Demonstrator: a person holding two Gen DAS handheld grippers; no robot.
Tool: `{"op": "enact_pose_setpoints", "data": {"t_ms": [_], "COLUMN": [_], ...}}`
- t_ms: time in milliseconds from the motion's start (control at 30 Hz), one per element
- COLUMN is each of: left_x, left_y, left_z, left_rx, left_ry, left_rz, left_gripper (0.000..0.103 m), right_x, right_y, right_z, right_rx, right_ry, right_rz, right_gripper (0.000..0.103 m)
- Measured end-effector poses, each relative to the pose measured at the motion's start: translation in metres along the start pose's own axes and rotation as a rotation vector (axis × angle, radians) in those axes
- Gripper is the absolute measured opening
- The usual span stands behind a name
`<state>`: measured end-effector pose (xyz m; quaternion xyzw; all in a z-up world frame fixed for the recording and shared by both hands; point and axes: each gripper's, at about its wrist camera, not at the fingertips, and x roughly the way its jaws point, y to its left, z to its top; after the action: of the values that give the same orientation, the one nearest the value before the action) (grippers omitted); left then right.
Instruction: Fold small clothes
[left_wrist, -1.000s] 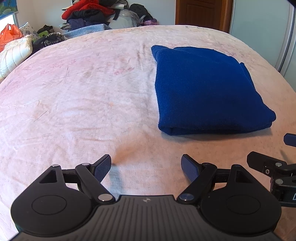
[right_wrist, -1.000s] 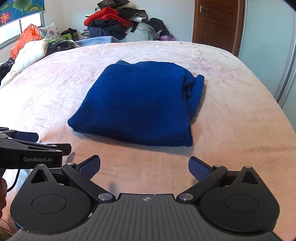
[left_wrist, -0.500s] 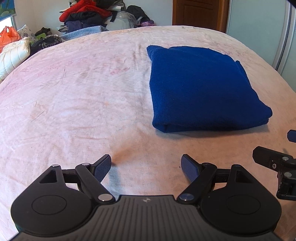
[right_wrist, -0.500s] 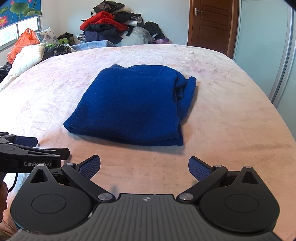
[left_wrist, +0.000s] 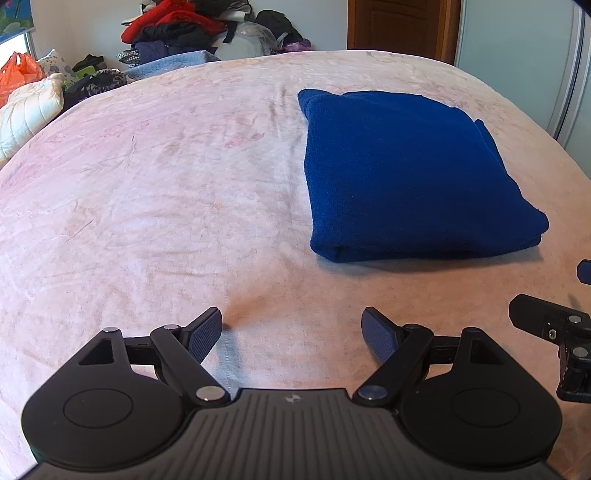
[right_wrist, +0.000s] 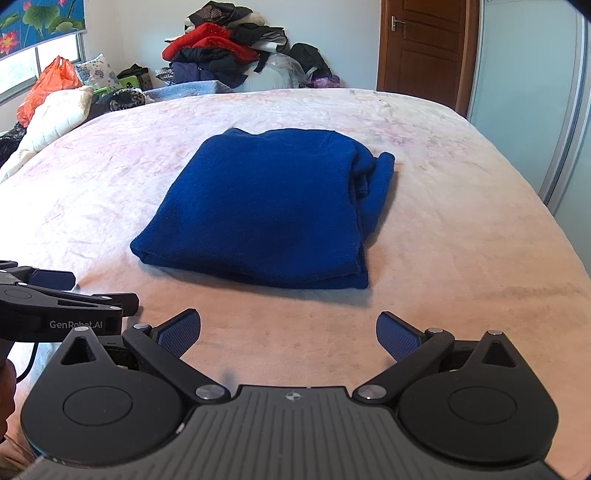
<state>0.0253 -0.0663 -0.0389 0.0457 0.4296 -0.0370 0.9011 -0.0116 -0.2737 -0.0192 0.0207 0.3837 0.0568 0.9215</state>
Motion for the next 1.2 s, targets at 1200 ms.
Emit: {"op": "enact_pose_setpoints", "data": {"t_ms": [1200], "left_x": [-0.0019], "left_y": [-0.0044], "left_z": [-0.0002], "left_rx": [0.044], "left_ry": [-0.033], "left_rz": [0.019], "left_gripper": [0.083], "right_x": [0.0017], "right_y": [0.0002], "right_z": [-0.0033], "right_rx": [0.013], "right_ry": [0.007], "right_rz": [0.016], "right_gripper": [0.102]}}
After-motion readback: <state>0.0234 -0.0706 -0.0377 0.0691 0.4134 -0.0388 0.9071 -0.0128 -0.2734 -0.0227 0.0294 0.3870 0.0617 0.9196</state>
